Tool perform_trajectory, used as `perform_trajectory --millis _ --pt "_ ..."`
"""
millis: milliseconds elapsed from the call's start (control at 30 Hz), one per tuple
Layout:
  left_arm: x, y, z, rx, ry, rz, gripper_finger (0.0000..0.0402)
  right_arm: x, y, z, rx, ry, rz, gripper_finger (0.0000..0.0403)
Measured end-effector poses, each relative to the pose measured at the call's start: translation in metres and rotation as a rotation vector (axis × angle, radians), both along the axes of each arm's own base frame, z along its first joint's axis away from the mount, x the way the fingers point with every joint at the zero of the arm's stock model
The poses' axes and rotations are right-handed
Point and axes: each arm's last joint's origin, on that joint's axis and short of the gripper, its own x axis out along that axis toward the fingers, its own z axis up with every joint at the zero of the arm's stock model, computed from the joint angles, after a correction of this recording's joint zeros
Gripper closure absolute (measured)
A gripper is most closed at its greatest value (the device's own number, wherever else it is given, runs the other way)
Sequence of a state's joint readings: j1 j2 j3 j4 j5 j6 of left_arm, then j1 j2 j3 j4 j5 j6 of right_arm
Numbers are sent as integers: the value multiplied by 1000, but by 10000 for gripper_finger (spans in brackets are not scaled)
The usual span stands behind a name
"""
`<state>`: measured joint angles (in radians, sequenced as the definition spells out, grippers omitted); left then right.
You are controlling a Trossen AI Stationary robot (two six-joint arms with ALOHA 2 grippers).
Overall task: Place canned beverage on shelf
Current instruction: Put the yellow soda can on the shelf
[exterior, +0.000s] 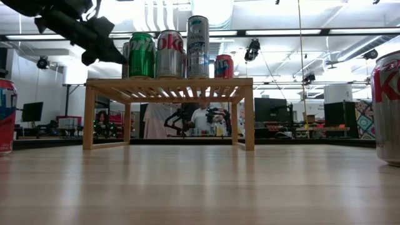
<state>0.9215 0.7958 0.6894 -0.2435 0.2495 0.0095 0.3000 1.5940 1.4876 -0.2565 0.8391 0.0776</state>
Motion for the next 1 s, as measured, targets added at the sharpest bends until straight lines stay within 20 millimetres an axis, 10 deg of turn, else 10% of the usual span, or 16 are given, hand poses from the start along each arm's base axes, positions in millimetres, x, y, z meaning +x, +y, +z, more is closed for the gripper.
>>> perform_trajectory --millis 1000 --pt "9 16 -5 33 20 79 401 0 0 0 7 -5 -3 71"
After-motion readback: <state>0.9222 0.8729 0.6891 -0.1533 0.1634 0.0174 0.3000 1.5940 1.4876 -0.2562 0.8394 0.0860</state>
